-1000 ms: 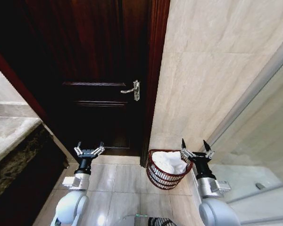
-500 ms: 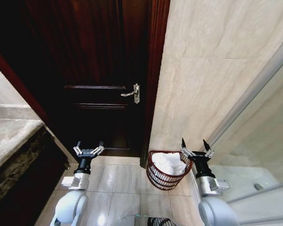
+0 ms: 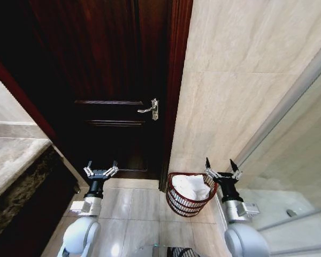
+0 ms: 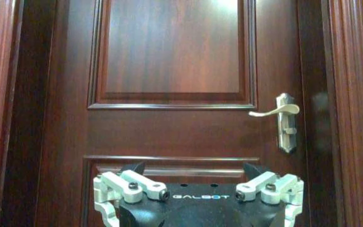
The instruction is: Discard the used towel into the hamper.
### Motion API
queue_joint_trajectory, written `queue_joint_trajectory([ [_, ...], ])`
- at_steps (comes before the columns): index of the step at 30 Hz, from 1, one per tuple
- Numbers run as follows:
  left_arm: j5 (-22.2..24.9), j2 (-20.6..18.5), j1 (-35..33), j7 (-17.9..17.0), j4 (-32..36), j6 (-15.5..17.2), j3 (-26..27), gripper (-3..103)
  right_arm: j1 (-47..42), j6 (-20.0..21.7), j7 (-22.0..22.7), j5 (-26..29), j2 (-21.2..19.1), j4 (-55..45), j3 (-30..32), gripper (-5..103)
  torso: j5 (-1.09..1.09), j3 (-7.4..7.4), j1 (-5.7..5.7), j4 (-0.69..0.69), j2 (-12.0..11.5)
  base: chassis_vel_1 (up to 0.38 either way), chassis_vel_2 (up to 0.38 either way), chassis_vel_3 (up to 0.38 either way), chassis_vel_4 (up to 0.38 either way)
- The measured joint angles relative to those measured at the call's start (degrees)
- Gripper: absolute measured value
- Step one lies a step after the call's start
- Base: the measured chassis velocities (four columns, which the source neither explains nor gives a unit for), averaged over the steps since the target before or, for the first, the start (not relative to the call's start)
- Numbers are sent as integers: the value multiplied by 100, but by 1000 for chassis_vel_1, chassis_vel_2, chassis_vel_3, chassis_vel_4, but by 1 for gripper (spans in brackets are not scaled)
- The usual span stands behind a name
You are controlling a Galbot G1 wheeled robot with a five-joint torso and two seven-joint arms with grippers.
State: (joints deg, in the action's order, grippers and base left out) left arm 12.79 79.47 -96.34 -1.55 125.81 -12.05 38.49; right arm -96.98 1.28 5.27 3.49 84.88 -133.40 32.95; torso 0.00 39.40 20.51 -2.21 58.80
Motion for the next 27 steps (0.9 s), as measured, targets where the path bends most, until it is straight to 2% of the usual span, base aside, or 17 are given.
queue_joint_trajectory([
  [6,67,-65,-23,14,0,-1,26,100,34,197,63,-10,48,-44,-3,100,0,97,72,0,169,0,0,0,0],
  [12,119,-69,-10,60,-19,-3,17,100,116,403,336,13,50,-97,-31,100,0,215,163,0,376,0,0,0,0],
  [27,267,-81,3,179,-71,-103,22,100,73,584,346,34,48,-144,-33,100,0,427,341,0,769,0,0,0,0],
])
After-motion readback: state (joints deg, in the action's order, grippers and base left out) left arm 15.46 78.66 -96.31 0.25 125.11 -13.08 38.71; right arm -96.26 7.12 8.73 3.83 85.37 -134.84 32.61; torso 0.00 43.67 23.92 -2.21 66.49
